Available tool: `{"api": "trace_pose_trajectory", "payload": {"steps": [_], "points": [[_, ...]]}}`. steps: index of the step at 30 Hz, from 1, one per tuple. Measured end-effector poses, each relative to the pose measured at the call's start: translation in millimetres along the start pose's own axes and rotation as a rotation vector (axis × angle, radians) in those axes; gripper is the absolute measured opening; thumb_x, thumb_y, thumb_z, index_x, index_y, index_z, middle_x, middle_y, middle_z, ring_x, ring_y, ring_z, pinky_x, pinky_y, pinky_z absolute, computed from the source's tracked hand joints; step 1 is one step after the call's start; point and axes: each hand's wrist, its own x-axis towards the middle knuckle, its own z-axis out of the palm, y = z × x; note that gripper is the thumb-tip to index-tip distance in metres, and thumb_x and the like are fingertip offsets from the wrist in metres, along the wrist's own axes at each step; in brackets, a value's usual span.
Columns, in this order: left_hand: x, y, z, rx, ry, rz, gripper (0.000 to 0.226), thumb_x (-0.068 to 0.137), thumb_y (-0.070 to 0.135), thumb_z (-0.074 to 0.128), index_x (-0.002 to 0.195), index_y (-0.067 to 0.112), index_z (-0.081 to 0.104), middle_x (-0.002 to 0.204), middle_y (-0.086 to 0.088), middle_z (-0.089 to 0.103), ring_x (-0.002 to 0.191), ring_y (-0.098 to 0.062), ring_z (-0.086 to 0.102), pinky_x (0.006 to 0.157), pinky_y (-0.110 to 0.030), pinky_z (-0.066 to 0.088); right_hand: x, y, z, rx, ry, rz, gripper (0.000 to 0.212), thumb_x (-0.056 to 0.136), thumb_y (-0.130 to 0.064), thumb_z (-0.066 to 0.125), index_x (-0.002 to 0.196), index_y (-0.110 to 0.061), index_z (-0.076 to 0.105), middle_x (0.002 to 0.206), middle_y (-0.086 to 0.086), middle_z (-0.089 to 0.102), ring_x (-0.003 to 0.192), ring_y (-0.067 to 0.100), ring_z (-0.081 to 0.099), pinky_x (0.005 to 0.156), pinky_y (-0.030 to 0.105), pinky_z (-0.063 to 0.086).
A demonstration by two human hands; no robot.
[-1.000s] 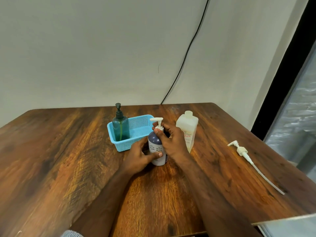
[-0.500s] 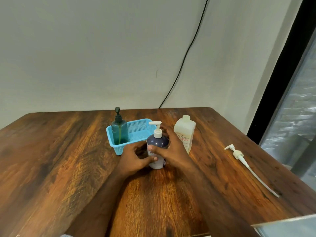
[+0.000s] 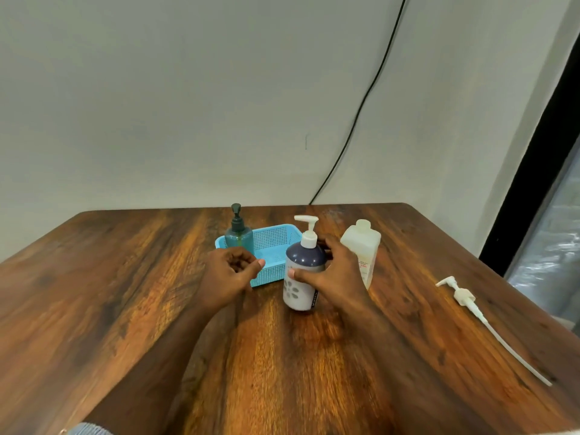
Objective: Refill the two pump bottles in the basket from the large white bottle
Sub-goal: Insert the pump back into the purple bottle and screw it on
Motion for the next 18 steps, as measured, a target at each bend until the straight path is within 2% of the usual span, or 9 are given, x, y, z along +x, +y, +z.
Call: {"api": "trace_pose_trajectory", "payload": {"steps": [3,6,9,13,15,18], "points": [[10,0,-6,0.024,0.079,0.012,0.014,0.086,0.014,0.078,0.078,0.006,0.072,0.064,-0.005,0.069,0.049,-0.018,0.064,0.043,-0.021,0.049,17,-20,-3,0.046,0.087,-0.037,0.062,0.061,-0.034,0.094,0.112,-0.027,0.060,0.110,-0.010,0.070,0.094,0.004,0.068,0.078,0.025,0.060],[18,-9,-14,0.103,0.167,-0.021,0.016,0.084,0.016,0.080,0.073,0.011,0.070,0.065,-0.001,0.068,0.055,-0.013,0.061,0.048,-0.021,0.048,39,-41,-2,0.095,0.159,-0.083,0.060,0.064,-0.031,0.093,0.113,-0.026,0.059,0.110,-0.010,0.068,0.095,0.004,0.066,0.077,0.018,0.057],[23,-24,-21,0.167,0.221,-0.063,0.019,0.082,0.016,0.081,0.070,0.011,0.068,0.062,0.000,0.066,0.053,-0.006,0.057,0.049,-0.014,0.044,63,-47,6,0.116,0.208,-0.078,0.061,0.066,-0.029,0.092,0.115,-0.030,0.055,0.114,-0.010,0.065,0.099,0.007,0.063,0.082,0.021,0.055],[27,-35,-29,0.196,0.227,-0.102,0.019,0.083,0.018,0.080,0.069,0.013,0.068,0.062,0.002,0.065,0.054,-0.006,0.057,0.050,-0.016,0.045,86,-29,24,0.030,0.145,-0.003,0.062,0.064,-0.028,0.092,0.112,-0.028,0.053,0.109,-0.009,0.065,0.097,0.011,0.064,0.082,0.030,0.056],[29,-36,-33,0.209,0.216,-0.123,0.018,0.083,0.020,0.080,0.070,0.015,0.068,0.064,0.002,0.065,0.057,-0.010,0.060,0.053,-0.022,0.048,91,-15,34,-0.013,0.098,0.050,0.061,0.064,-0.025,0.092,0.111,-0.027,0.054,0.106,-0.009,0.066,0.095,0.010,0.064,0.081,0.029,0.056],[33,-35,-35,0.228,0.188,-0.139,0.018,0.082,0.021,0.080,0.070,0.017,0.068,0.064,0.003,0.066,0.059,-0.014,0.062,0.052,-0.022,0.048,94,5,47,-0.062,0.055,0.121,0.064,0.062,-0.025,0.094,0.115,-0.025,0.058,0.110,-0.008,0.068,0.098,0.011,0.066,0.084,0.029,0.056]]}}
